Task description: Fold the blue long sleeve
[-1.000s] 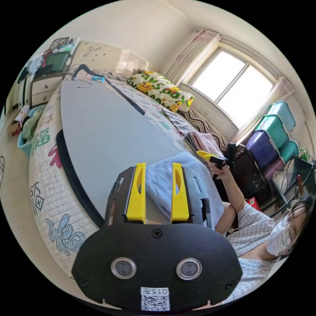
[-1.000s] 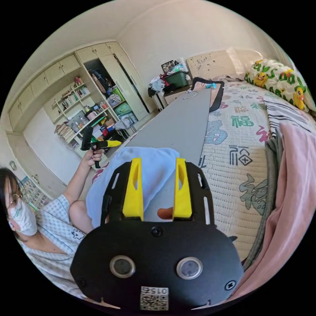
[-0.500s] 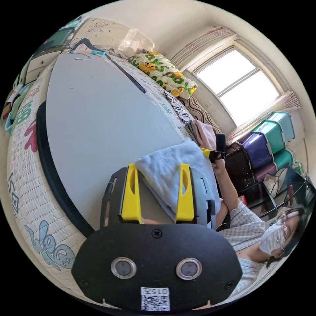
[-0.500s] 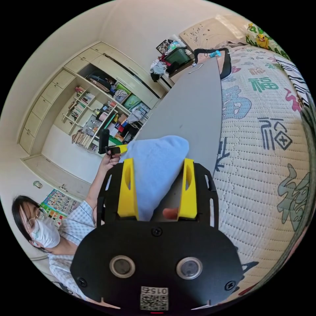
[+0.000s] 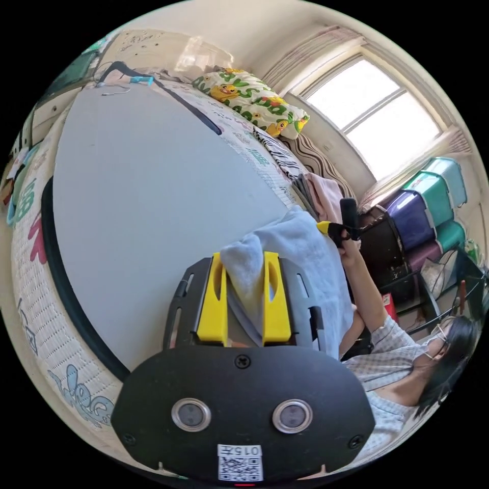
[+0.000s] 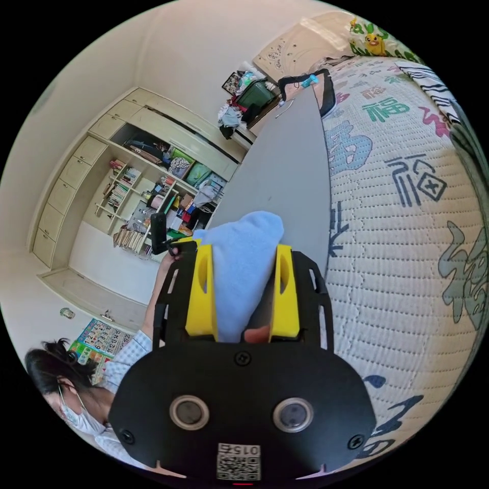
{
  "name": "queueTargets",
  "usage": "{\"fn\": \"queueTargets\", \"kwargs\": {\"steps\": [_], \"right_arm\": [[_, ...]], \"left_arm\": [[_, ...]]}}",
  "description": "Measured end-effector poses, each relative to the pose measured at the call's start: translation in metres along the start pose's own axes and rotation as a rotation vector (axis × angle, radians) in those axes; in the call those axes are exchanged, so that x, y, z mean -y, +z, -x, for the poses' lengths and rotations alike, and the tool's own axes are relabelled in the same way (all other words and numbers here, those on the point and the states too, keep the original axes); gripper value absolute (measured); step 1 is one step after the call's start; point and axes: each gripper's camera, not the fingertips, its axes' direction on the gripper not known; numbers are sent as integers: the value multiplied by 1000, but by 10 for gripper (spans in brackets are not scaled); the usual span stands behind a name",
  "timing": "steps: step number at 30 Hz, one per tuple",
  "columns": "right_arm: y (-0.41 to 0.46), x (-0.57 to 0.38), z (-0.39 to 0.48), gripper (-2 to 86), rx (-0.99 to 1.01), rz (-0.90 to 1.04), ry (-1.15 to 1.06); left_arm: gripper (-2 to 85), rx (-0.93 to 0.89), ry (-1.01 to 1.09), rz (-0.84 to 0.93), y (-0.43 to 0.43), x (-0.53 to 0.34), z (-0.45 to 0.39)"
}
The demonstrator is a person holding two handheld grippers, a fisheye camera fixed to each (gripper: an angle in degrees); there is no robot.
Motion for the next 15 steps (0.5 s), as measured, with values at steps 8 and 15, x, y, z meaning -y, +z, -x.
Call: {"fn": "queueTargets", "kwargs": {"steps": [8,15], "right_arm": [[-16,-30,58,128,-19,-24,-53],[-64,-75,137,112,43,-94,-216]], "left_arm": [[90,45,66,-68,-32,-17,-12],[84,28,177,-243,-104,-37,-77]]}}
